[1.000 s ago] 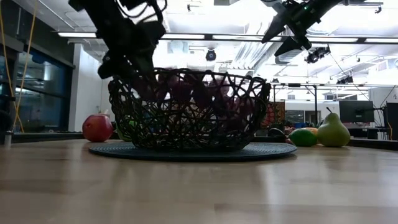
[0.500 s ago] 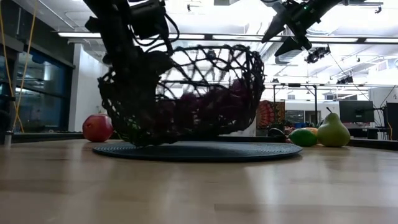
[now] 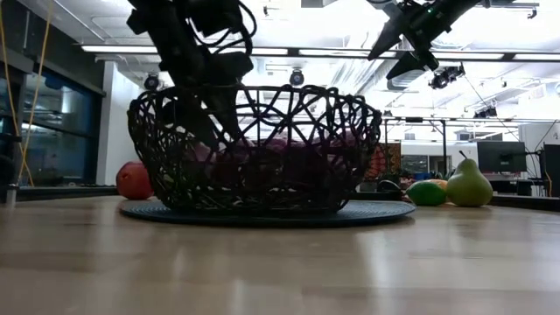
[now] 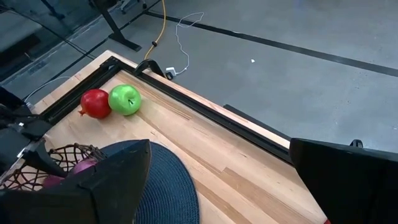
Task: Build produce basket
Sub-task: Put the purple garlic into the basket, then put the top green lime into basket
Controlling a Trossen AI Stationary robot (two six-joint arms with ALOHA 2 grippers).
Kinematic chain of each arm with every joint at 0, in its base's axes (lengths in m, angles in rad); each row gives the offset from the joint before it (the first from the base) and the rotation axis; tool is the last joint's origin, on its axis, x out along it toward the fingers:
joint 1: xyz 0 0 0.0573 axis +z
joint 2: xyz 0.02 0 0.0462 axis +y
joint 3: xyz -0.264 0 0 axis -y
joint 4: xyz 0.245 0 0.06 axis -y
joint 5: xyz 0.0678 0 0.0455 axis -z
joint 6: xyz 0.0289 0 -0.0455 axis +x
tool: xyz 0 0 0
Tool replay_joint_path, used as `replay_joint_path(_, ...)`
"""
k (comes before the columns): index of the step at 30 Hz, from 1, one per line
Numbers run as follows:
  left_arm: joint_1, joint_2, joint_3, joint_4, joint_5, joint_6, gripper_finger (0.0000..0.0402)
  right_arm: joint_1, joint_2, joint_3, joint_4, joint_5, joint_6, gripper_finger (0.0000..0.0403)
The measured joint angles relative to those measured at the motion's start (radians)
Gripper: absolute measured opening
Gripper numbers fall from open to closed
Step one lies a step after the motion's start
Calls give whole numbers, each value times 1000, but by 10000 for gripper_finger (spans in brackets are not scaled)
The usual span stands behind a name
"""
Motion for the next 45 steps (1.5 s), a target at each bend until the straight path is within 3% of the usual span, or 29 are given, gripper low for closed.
replay_joint_path(7,46,-16,87,-86,48,90,279,0,0,0,0,-1,-3,365)
replay_joint_path(10,80,-76,142,-94,64,145,280,0,0,0,0,-23,-23,365)
replay_joint_path(15,113,-267,164,96,60,282,280,5,-15,0,-10,-151,-34,365)
replay_joint_path(19,124,-434,105,310,91,374,280,41,-45,0,-23,-173,-35,365)
replay_joint_path(23,134,-577,-31,466,107,378,280,104,-73,0,-21,-174,-25,365)
replay_joint_path(30,139,-778,-302,680,116,280,280,267,-138,-187,298,-175,103,365)
replay_joint_path(36,137,-854,-348,680,128,296,280,360,-168,-345,630,-167,202,365)
replay_joint_path(45,137,-856,-348,682,128,361,280,378,-169,-357,656,-164,159,365)
